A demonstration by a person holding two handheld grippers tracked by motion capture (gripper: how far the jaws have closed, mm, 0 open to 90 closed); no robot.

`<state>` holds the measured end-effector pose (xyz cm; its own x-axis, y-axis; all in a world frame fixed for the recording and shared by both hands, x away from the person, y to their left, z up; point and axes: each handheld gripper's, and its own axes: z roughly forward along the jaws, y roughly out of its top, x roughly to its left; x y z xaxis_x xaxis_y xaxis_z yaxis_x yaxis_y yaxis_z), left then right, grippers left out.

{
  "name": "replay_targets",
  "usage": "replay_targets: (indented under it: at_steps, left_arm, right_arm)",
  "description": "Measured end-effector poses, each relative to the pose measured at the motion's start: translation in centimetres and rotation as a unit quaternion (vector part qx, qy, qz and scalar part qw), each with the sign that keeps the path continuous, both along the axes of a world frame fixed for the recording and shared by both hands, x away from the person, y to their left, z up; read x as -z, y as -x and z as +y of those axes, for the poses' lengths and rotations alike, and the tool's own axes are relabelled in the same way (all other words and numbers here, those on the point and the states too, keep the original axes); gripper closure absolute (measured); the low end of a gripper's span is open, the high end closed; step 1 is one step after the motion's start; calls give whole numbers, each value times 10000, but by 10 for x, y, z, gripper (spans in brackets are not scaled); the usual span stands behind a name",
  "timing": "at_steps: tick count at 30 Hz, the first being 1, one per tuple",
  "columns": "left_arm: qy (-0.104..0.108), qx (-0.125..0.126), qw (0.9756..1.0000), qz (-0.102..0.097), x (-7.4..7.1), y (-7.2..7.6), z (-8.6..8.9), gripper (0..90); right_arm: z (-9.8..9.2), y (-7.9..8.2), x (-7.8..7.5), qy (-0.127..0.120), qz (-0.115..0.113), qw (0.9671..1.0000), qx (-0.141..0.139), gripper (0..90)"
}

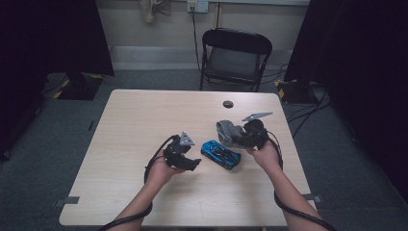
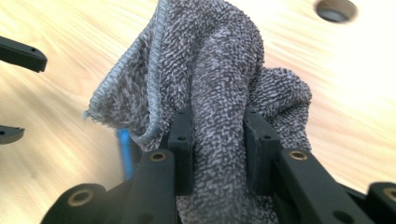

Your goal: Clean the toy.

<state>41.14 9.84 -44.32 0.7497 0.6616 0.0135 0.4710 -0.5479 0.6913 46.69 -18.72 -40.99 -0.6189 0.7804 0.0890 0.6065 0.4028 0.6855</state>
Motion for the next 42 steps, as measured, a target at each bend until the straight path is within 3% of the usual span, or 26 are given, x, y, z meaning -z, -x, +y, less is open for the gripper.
replay_targets:
  at_steps: [8,13,19,22,32,37,42]
  left_arm:
    - [36,-182,9998,72,5,11,37,274]
    - [-27,-243,9997,-7,5,21,56,274]
    - [166,-452,9988,42,2,29,78,274]
    - [184,-506,9985,-51,0,32,87,275]
    - [357,-740,9966,-94,-10,39,110,276]
    - [397,-885,9952,-129,-13,42,119,282]
    - [397,-890,9951,-175,-17,42,120,283]
  right_arm:
    - [44,0,-1,-44,-19,9991,-430,684]
    - [70,0,3,-31,-13,9976,-689,683]
    - [102,2,9,-44,31,9952,-978,682]
    - [117,4,12,-30,39,9937,-1123,682]
    - [163,11,29,-77,155,9879,-1544,678]
    - [177,20,38,-134,196,9843,-1747,677]
    - [186,29,49,-41,248,9807,-1938,667]
